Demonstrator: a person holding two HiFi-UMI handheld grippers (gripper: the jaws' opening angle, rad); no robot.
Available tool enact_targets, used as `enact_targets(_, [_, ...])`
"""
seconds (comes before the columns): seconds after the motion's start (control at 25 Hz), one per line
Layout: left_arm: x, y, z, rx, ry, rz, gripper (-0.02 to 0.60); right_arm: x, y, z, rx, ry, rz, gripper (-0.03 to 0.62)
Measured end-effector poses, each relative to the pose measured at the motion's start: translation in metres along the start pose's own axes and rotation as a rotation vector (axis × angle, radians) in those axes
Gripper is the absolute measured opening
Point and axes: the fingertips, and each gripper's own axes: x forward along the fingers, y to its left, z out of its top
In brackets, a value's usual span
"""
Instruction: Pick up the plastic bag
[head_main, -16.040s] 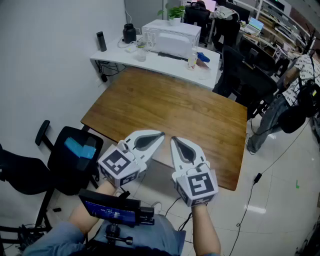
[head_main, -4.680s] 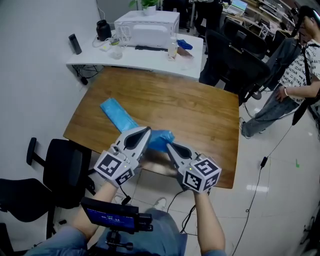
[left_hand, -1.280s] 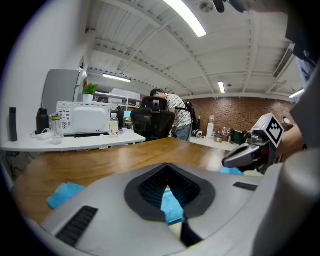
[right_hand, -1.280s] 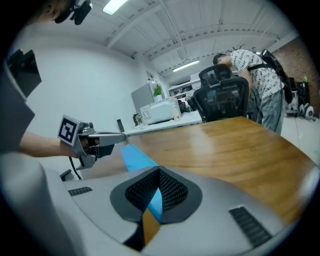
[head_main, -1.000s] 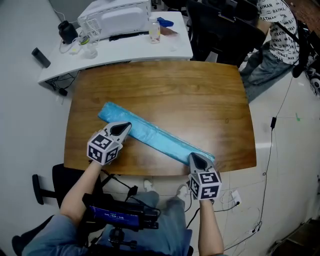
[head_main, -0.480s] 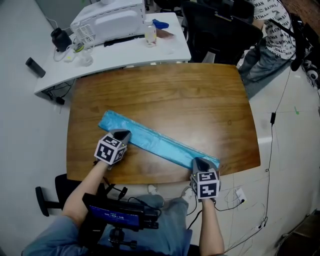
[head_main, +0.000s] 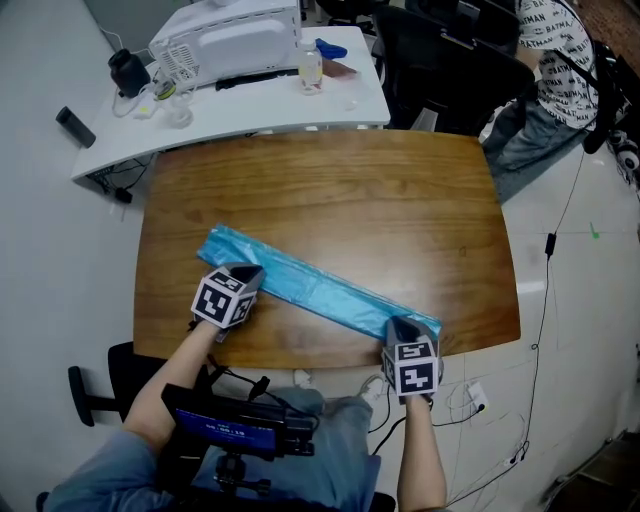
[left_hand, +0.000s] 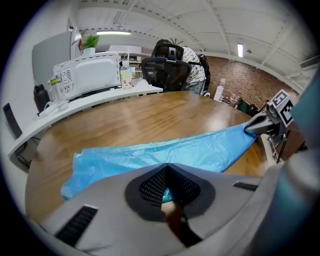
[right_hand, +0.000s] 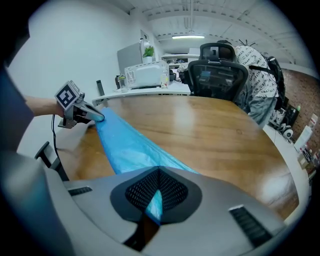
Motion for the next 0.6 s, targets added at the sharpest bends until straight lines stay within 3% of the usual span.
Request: enact_targets(0.6, [-0.025,-0.019,-0.034,-0.126,-0.01,0.072,0.009,0.009,-0.01,0.012,-0.116,0.016,0.083,0.0])
